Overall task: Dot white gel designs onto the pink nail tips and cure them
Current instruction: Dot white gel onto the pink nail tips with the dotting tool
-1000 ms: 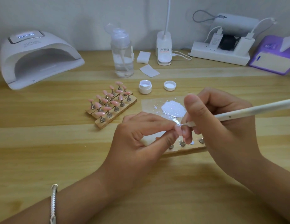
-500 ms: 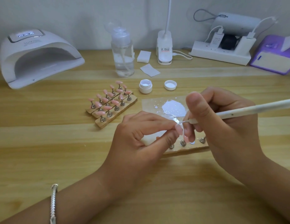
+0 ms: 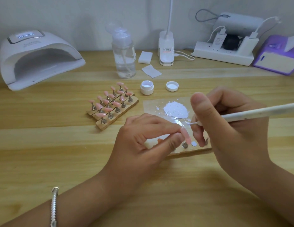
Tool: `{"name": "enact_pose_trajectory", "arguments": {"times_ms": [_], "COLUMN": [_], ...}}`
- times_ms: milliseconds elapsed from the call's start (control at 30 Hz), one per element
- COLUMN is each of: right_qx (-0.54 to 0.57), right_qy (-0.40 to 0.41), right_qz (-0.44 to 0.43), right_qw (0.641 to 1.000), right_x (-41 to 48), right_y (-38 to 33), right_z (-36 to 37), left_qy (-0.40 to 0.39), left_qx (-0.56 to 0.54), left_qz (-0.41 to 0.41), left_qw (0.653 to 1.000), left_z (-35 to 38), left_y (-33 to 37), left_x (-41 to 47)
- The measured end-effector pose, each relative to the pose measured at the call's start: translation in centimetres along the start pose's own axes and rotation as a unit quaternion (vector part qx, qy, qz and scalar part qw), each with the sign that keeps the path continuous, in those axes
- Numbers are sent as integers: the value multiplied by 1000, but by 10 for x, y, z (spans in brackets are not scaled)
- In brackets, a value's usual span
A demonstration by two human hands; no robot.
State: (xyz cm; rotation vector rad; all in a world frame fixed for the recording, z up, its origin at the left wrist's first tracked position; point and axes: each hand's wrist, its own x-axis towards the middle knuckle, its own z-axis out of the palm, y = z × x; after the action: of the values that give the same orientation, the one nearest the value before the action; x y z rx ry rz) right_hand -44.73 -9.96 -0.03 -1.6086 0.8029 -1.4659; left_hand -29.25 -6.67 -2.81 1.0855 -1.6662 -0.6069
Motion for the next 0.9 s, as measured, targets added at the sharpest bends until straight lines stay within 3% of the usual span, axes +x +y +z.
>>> {"name": "enact_pose_trajectory", "arguments": {"times_ms": [900], "right_qx": [-5], "right_qy": [-25], "right_qz": [4], "right_qw": [1000], "right_x": [-3], "right_y": [5], "right_z": [1], "left_qy": [-7], "left_qx": [18], "left_qz": [-6], "left_qw": [1000], "left_z": [0], "left_y": [3], "left_x": [0]}}
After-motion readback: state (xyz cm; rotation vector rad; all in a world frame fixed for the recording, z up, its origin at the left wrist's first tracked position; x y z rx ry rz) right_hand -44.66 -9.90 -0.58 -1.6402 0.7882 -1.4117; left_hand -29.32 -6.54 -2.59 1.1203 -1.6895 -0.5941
